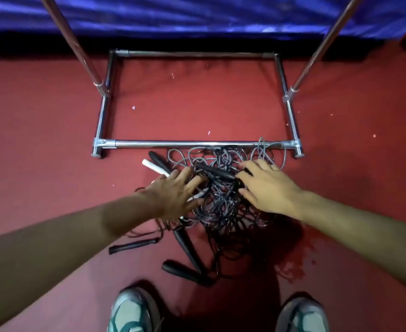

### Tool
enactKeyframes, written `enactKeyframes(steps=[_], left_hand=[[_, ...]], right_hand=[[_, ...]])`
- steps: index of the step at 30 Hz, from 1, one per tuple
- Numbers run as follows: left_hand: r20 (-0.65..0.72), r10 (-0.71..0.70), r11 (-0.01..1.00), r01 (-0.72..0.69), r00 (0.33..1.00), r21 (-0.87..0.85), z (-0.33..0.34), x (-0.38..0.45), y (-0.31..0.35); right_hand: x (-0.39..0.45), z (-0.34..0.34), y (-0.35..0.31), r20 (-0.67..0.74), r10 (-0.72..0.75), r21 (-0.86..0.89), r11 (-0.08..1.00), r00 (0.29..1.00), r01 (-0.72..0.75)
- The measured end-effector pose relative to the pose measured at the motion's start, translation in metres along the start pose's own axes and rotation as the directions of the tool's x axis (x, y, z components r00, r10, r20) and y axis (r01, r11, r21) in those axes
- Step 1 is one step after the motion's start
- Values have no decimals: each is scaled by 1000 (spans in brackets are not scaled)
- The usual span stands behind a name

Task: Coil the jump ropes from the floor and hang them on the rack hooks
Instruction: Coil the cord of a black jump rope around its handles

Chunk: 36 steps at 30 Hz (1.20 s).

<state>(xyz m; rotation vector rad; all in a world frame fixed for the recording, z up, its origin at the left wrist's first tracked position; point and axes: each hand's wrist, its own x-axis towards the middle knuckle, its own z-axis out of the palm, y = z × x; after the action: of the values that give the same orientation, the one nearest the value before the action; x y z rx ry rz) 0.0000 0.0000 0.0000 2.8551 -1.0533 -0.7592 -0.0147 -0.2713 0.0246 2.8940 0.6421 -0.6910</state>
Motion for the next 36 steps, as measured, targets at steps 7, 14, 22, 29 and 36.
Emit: enactKeyframes(steps=[7, 14, 22, 29, 36], left_hand=[[-86, -60, 997, 64, 994, 38, -5, -2, -5], [-113, -83, 996, 88, 990, 35, 1, -12, -18], [-72, -58, 992, 66, 996, 106, -5, -1, -8], [-99, -60, 990, 72, 993, 120, 8, 9, -14], [-85, -60, 987, 72, 995, 145, 7, 4, -15]], right_hand=[[51, 11, -34, 132, 209, 29, 976, 969, -214], [37, 18, -17, 17, 81, -124, 989, 997, -78], [22, 29, -18, -82, 180, -37, 982, 980, -184], [35, 42, -32, -64, 171, -4, 985, 983, -171], [33, 44, -27, -261, 190, 82, 981, 947, -174]])
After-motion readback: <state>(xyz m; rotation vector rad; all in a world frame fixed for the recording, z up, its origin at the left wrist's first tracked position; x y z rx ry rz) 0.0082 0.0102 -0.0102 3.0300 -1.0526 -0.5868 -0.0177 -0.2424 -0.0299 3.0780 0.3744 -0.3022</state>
